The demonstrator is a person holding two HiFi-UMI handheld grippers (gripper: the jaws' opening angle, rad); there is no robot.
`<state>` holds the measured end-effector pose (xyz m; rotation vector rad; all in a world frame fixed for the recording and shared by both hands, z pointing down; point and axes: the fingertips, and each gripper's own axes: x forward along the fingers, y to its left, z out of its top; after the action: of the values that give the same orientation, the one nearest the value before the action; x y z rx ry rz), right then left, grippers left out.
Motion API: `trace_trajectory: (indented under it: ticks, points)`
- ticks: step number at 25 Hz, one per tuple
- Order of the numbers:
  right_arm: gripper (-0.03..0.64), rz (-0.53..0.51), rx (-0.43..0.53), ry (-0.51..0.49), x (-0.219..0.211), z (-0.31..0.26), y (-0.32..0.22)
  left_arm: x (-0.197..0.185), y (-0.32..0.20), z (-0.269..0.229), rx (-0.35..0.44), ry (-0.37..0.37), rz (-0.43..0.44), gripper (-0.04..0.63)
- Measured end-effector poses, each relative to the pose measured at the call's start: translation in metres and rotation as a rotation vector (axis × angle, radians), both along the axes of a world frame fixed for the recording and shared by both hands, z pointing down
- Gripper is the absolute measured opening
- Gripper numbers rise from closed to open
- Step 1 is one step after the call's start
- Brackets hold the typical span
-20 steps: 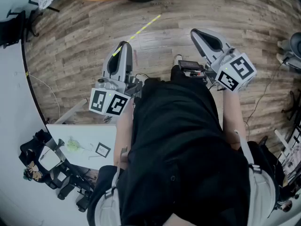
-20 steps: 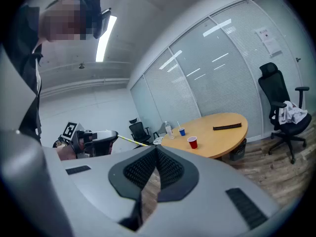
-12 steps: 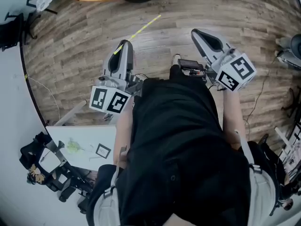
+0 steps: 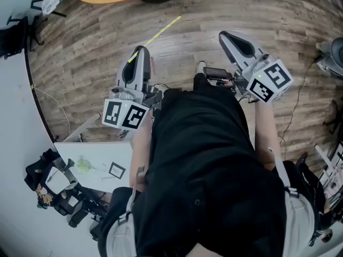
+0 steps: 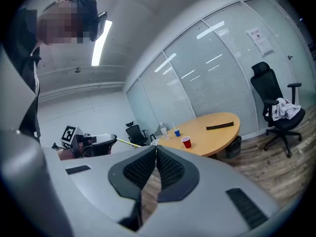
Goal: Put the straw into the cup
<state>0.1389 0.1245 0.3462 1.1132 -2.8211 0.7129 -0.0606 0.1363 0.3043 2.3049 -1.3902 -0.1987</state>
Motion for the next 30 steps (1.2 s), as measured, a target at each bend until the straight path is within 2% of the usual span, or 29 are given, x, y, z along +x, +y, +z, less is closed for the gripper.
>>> trace_trajectory:
  ticks: [12,16,23,30]
  points:
    - [0.018,0.003,-0.049,-0.003,0.033,0.016,-0.003,0.024,-0.003,0.007,-0.029,-0.018,-0.03,0.035]
    - [0.018,-0.007,-0.068,-0.004,0.03,0.022,-0.002,0.026,-0.001,0.008,-0.044,-0.021,-0.025,0.035]
    - [0.018,-0.007,-0.073,0.008,0.002,0.023,-0.004,0.006,-0.005,0.016,-0.056,-0.006,-0.007,0.035]
    - [0.018,0.056,-0.068,0.039,-0.01,0.014,-0.037,-0.02,-0.047,0.017,-0.037,0.006,0.02,0.035]
